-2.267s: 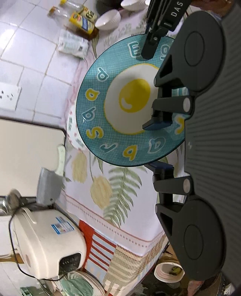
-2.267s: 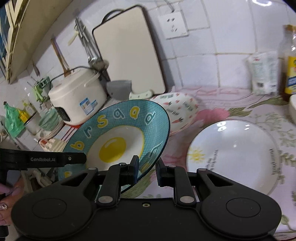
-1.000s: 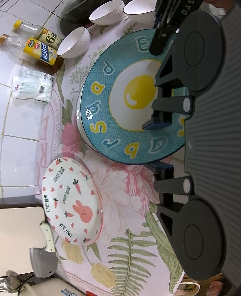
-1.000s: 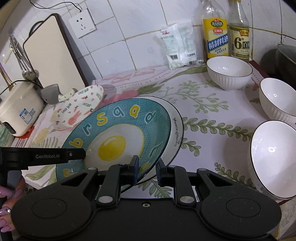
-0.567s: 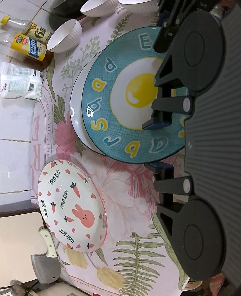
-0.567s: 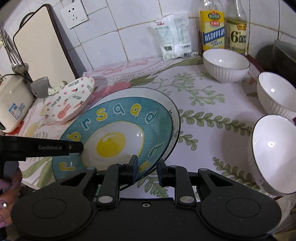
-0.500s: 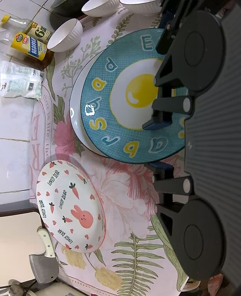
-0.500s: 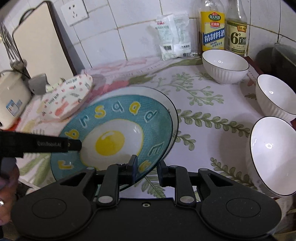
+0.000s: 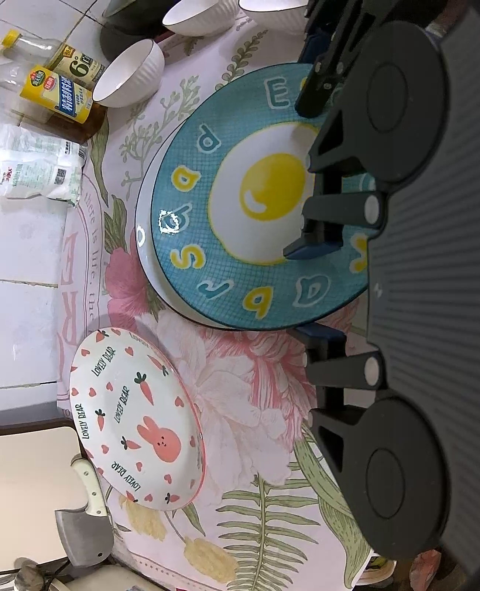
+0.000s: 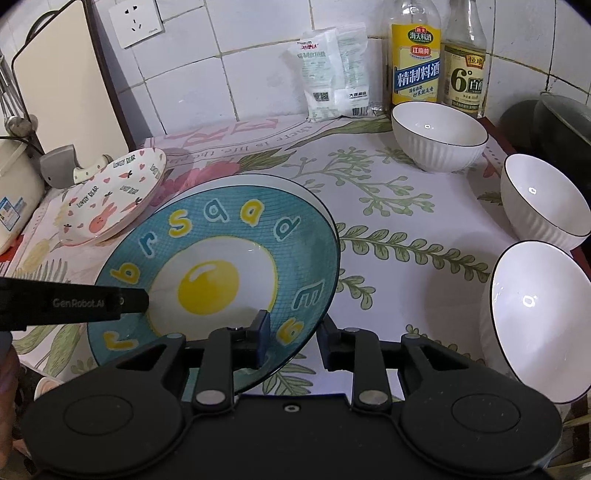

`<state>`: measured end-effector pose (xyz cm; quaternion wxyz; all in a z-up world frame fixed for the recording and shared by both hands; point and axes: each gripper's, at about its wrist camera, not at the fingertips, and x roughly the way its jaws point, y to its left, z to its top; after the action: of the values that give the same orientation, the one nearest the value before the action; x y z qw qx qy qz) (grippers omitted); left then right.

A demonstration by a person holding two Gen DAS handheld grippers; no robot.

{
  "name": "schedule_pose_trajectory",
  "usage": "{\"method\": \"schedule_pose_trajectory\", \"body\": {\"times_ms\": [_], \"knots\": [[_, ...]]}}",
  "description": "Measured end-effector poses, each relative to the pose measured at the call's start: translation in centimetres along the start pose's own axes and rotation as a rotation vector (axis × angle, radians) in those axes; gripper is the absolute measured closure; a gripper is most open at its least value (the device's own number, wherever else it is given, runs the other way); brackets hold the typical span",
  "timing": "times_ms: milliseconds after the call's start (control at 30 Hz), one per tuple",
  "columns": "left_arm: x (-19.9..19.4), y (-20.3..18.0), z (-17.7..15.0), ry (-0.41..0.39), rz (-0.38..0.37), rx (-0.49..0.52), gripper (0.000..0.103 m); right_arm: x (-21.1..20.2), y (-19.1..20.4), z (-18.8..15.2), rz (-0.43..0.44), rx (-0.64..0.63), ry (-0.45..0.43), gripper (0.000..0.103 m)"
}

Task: Organize plates and bowls
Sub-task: 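Lower the blue plate onto the white plate and open both grippers, then move both grippers to the rim of the pink bunny bowl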

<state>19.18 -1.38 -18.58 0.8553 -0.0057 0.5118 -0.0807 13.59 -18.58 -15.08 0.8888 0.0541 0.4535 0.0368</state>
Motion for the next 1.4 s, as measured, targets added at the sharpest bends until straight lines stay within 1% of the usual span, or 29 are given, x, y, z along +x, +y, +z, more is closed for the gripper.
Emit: {"method": "schedule_pose_trajectory", "body": {"times_ms": [133, 267, 333, 533, 667, 800, 867, 1000, 1133, 1233, 1300, 1400], "knots": [[0.2, -0.3, 0.1, 0.0, 0.012, -0.004, 0.068, 0.4, 0.3, 0.2, -0.025, -0.013, -0.012, 0.067], [0.4, -0.6, 0.2, 0.006, 0.029, -0.003, 0.068, 0.8, 1.1, 0.3, -0.077, -0.068, -0.023, 0.066], [0.5, -0.6, 0.1, 0.011, 0.028, -0.01, 0.068, 1.1, 1.2, 0.2, -0.089, -0.087, -0.027, 0.066], [0.6, -0.7, -0.3, 0.017, 0.019, -0.022, 0.068, 1.2, 0.8, 0.0, -0.077, -0.069, -0.04, 0.066], [-0.6, -0.4, -0.6, 0.014, 0.002, -0.031, 0.068, -0.2, 0.7, 0.2, -0.056, -0.037, -0.046, 0.066], [-2.8, 0.4, -0.4, -0.019, -0.029, -0.036, 0.066, -2.4, 0.5, 1.1, -0.007, -0.011, -0.075, 0.065], [-4.4, 1.0, -0.2, -0.052, -0.06, -0.039, 0.066, -3.6, 0.6, 1.8, 0.038, 0.0, -0.092, 0.065], [-7.5, 2.7, 0.3, -0.132, -0.104, -0.046, 0.064, -5.9, 1.6, 2.9, 0.129, -0.009, -0.14, 0.056], [-10.2, 4.8, 0.7, -0.213, -0.114, -0.054, 0.062, -7.9, 2.8, 3.7, 0.217, -0.036, -0.186, 0.055], [-11.6, 6.5, 0.8, -0.273, -0.112, -0.061, 0.062, -8.9, 3.8, 4.1, 0.311, -0.059, -0.233, 0.055], [-12.2, 7.8, 0.9, -0.306, -0.106, -0.073, 0.062, -8.9, 4.8, 4.7, 0.361, -0.072, -0.246, 0.054], [-12.7, 9.5, 1.0, -0.349, -0.095, -0.099, 0.061, -8.3, 6.4, 5.6, 0.401, -0.09, -0.249, 0.048]]}}
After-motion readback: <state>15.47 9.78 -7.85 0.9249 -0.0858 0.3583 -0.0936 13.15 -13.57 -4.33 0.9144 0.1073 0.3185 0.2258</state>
